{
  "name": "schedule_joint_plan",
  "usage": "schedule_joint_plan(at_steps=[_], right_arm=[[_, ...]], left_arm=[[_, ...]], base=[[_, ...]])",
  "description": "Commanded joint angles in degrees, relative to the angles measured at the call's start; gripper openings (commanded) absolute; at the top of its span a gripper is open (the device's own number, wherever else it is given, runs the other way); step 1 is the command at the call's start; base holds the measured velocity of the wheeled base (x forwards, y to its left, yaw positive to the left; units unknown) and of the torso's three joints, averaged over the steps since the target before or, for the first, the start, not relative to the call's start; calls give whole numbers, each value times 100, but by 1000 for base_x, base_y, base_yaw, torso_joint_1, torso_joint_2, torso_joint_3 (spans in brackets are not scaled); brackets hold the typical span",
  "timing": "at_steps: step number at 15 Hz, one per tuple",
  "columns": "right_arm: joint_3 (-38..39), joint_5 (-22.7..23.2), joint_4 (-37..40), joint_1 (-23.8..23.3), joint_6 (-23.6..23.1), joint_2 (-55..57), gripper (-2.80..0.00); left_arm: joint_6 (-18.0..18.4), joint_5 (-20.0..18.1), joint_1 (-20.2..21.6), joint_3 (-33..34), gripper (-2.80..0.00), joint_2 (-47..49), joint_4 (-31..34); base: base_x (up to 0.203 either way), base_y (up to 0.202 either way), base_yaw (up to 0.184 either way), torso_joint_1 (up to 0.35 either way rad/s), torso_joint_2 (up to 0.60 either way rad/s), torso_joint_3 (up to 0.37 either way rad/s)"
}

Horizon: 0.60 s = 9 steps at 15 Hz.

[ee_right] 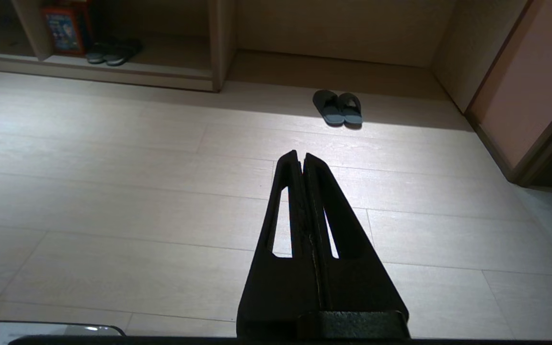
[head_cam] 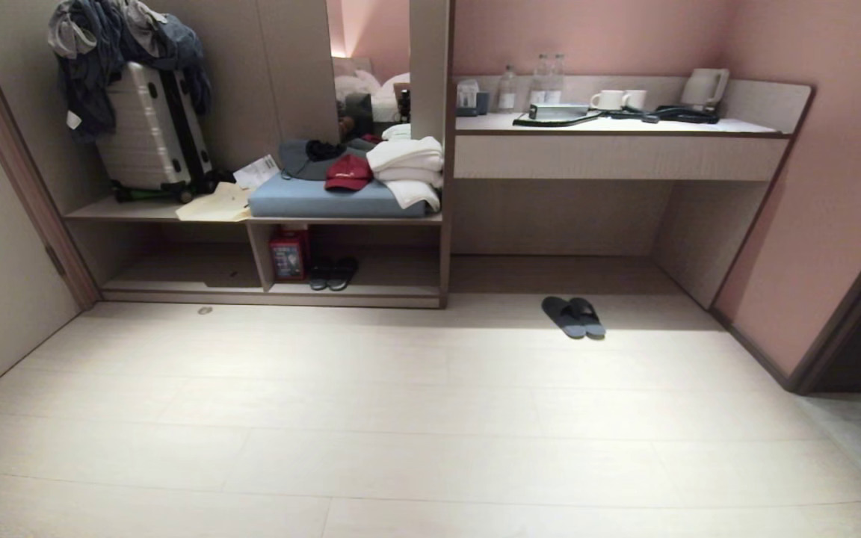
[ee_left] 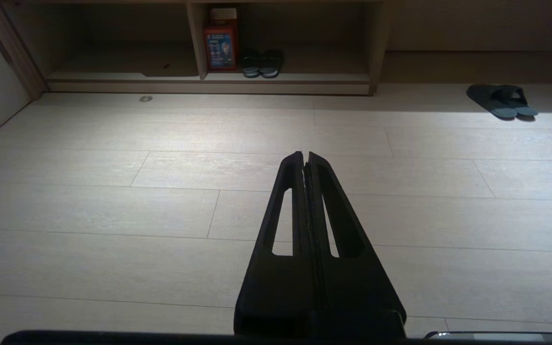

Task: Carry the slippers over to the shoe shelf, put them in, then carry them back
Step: Pick up the slippers on the floor

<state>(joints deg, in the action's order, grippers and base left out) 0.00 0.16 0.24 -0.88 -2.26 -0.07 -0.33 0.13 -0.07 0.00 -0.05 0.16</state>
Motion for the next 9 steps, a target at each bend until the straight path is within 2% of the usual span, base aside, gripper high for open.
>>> schedule_joint_plan(at_steps=[1,9], right_arm=[[0,2,2,0,-3,7,-280],[0,1,2,0,6,7,-280]], left_arm=[[-19,4,-1,0,-280,5,1],[-35,4,7,0,-280,5,1]], base=[[0,0,0,0,0,0],[0,0,0,0,0,0]])
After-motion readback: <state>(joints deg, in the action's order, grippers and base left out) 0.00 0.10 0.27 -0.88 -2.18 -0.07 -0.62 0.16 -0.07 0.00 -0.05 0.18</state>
